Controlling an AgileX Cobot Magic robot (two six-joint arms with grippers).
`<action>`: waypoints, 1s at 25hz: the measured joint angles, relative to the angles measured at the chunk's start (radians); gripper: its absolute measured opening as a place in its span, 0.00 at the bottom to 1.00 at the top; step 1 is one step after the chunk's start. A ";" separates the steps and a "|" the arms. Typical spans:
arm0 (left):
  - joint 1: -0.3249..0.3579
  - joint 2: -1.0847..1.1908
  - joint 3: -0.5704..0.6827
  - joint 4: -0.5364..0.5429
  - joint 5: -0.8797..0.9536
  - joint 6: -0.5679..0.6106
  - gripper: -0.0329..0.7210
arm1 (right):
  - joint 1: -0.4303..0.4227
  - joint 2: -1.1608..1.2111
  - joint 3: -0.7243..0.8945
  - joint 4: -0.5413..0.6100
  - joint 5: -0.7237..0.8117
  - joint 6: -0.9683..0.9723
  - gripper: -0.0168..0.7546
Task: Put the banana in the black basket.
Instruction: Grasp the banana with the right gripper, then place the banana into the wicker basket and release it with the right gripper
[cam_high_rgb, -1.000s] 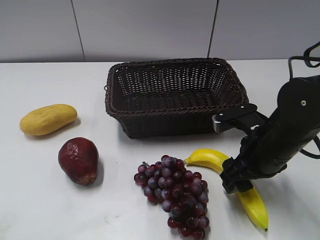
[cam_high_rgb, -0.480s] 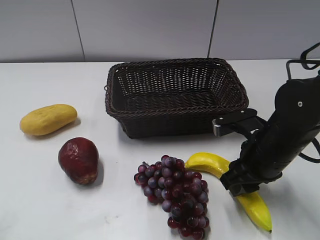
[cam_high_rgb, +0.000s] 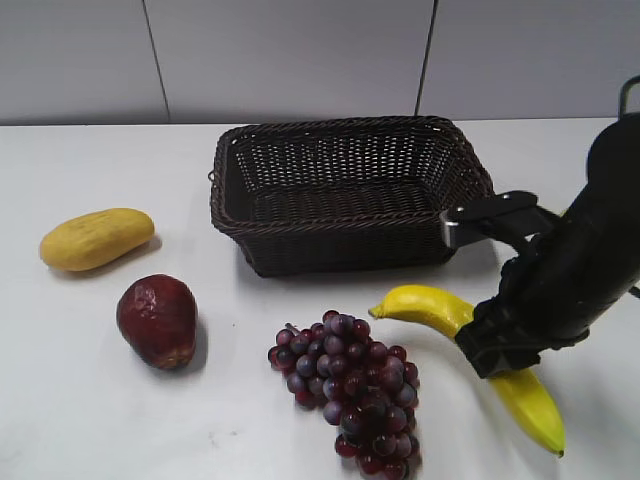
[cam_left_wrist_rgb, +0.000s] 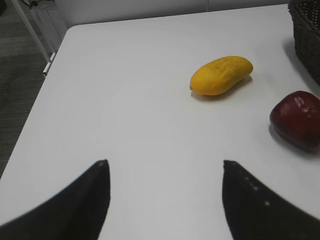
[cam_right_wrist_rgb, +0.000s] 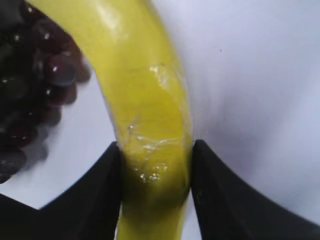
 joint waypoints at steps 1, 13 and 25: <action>0.000 0.000 0.000 0.000 0.000 0.000 0.73 | 0.000 -0.038 -0.004 0.000 0.014 0.003 0.42; 0.000 0.000 0.000 0.000 0.000 0.000 0.73 | 0.001 -0.169 -0.352 -0.311 0.347 0.031 0.42; 0.000 0.000 0.000 0.000 0.000 0.000 0.73 | 0.001 0.273 -0.831 -0.390 0.374 -0.372 0.42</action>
